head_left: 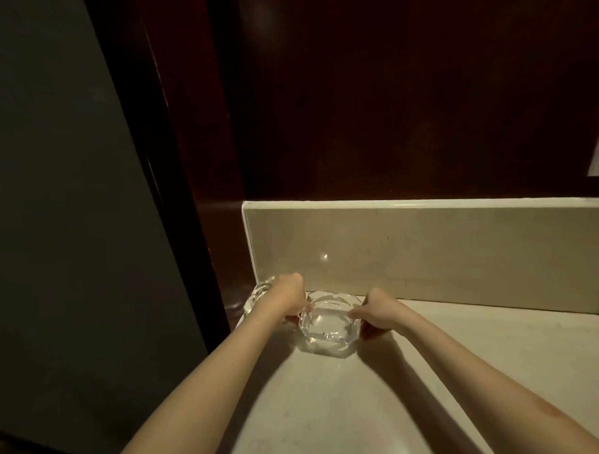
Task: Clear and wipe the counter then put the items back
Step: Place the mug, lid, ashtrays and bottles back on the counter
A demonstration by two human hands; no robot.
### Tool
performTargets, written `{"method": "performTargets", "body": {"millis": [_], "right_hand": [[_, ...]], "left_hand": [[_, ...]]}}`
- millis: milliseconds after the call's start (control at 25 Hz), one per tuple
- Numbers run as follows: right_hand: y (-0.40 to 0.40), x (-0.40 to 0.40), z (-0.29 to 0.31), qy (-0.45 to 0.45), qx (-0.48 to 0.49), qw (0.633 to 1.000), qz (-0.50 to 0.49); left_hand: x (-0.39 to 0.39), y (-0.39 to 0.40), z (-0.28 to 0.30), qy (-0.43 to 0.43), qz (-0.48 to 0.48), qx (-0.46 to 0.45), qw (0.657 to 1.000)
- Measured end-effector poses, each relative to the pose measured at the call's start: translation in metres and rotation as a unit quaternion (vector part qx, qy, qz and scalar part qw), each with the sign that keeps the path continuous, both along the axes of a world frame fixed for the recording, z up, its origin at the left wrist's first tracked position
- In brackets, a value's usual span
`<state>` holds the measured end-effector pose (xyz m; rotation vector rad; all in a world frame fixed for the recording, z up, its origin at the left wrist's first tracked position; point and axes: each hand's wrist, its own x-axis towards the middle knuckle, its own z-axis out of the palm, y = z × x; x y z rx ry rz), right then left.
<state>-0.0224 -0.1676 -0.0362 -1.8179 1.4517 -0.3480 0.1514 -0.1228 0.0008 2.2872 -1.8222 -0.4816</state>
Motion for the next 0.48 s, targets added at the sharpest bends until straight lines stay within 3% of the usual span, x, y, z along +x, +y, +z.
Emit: {"method": "performTargets", "body": {"millis": [320,480], "right_hand": [[-0.038,0.021,-0.014,0.093,-0.013,0.996,0.001],[-0.049,0.024,-0.022,0.058,0.008,0.998,0.000]], "left_hand": [[0.012,-0.036,-0.017,-0.090,0.001,0.001,0.996],[0.009,-0.041,-0.018,-0.150,-0.019,0.004,0.988]]}}
